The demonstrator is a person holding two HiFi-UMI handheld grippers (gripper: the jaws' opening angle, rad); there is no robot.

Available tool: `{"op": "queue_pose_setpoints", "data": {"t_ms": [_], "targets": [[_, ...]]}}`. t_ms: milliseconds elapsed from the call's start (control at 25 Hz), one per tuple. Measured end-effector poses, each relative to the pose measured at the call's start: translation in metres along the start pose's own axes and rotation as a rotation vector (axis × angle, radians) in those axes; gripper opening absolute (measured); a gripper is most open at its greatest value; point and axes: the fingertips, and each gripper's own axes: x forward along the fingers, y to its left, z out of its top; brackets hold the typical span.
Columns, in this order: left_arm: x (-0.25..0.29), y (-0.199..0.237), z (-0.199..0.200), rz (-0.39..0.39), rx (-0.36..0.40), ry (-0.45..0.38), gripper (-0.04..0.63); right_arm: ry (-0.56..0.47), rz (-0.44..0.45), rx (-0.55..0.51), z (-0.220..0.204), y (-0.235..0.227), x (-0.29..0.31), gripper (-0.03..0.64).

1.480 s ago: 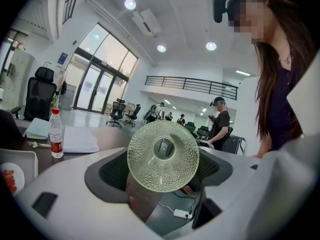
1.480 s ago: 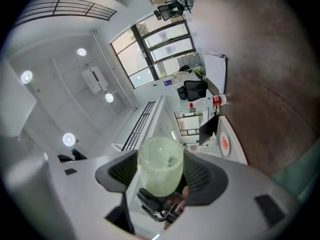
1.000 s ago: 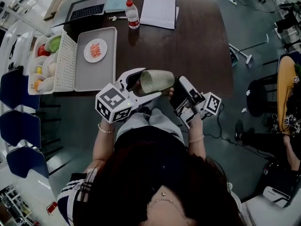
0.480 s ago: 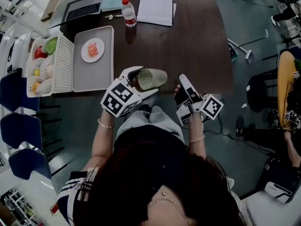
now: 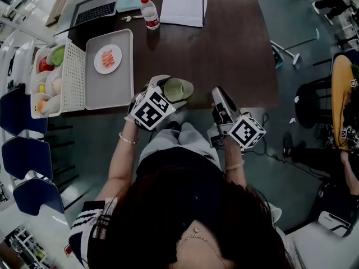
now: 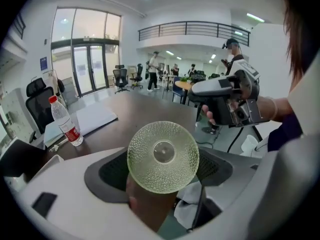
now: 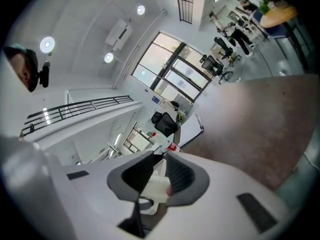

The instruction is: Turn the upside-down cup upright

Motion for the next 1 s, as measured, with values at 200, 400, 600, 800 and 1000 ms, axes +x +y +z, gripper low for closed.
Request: {"op": "queue_pose_setpoints", "data": {"t_ms": [200,400,600,800,1000], "targets": [[0.018,-0.003,-0.012,-0.013,0.041,0.08,0.399,0.016,-0.039,-0.108,-0.003,0.002,-0.001,0.078],[0.036,-0.009,-0.023,-0.034,0.081,0.146,0.399,0.03,-0.088,-0.207,-0.006,-0.001,-0.004,0.074],[0.051,-0.011,-0.034,-0.041,0.127,0.216,0.399,0.051,-0.109,-0.317,-0.009,0.003,-0.004,0.061],[0.06,-0.01,-0.039,-0.041,0.13,0.255,0.399,0.053,-0.136,-0.483,-0.006,0.007,-0.008,0.057],[0.067,-0.006,-0.047,-0.031,0.165,0.308,0.399,0.075,-0.172,-0.604,-0.011,0.008,-0.007,0.054]]}}
